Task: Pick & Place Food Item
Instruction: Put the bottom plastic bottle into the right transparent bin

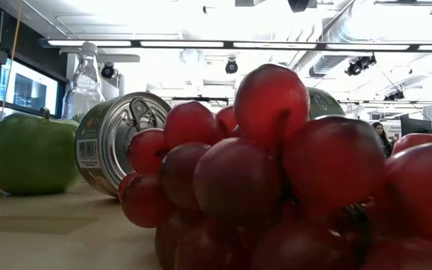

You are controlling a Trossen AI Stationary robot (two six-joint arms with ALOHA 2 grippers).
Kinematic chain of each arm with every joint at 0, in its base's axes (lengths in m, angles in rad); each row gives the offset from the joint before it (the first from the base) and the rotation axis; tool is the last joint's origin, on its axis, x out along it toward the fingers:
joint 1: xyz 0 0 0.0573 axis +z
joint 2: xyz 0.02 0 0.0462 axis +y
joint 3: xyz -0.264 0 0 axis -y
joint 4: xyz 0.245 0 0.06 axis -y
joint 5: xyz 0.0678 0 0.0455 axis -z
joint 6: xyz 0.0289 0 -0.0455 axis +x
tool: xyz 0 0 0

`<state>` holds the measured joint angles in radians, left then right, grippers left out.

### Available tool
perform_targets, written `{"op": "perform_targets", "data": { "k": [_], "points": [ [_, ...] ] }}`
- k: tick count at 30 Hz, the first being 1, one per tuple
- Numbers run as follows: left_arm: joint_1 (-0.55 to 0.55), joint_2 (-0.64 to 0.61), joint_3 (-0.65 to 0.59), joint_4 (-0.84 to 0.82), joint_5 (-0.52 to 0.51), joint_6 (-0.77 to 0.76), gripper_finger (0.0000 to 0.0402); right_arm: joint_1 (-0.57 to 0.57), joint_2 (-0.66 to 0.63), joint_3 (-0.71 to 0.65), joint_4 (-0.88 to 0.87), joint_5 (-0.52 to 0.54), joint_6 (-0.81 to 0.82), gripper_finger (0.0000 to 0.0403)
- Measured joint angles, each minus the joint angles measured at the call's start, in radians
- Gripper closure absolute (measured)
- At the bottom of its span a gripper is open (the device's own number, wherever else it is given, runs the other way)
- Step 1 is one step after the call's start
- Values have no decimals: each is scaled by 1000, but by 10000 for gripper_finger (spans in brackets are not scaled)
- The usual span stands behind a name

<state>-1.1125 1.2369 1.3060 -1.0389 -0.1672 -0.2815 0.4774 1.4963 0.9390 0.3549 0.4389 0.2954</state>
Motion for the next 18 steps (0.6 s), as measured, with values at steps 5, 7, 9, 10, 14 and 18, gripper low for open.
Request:
{"op": "perform_targets", "data": {
  "k": [5,7,9,10,14,18],
  "points": [
    [24,0,0,1,-10,23,205,0,0,0,-10,0,0,177],
    [40,0,0,0,-10,21,205,0,0,0,-9,0,-1,177],
    [55,0,0,1,-11,18,206,0,0,0,-9,0,-2,177],
    [65,0,0,0,-13,19,206,0,0,0,-10,0,-3,177],
    [101,0,24,-5,9,19,206,0,0,0,-9,0,-3,177],
    [130,0,74,-16,30,22,207,0,7,0,-6,-3,-4,177]
  ]
}}
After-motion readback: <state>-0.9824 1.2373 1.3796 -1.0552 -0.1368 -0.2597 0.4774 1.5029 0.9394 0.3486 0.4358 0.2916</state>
